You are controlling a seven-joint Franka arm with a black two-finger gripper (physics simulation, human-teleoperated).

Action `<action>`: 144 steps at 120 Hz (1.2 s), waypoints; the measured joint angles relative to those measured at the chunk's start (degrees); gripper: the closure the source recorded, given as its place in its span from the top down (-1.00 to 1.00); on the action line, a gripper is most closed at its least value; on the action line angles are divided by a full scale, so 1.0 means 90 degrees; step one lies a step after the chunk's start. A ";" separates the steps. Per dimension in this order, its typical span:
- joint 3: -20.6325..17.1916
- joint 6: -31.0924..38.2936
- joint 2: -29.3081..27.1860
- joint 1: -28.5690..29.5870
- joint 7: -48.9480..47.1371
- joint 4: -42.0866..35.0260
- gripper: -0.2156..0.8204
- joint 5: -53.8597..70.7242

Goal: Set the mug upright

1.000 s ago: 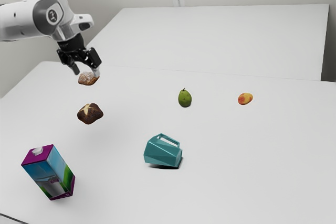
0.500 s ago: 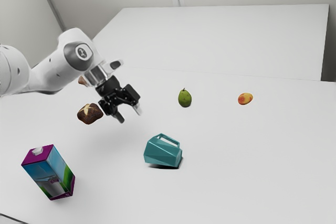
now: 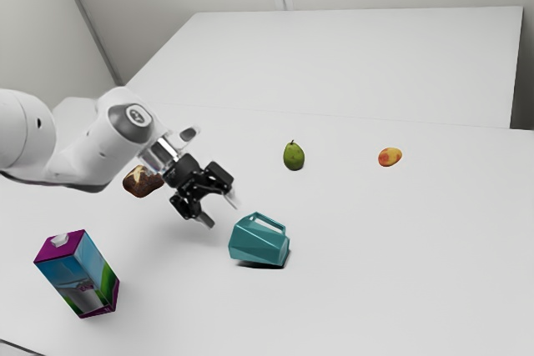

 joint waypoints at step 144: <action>0.0093 0.0331 0.0148 -0.0671 0.0855 -0.0362 -0.70 -0.1541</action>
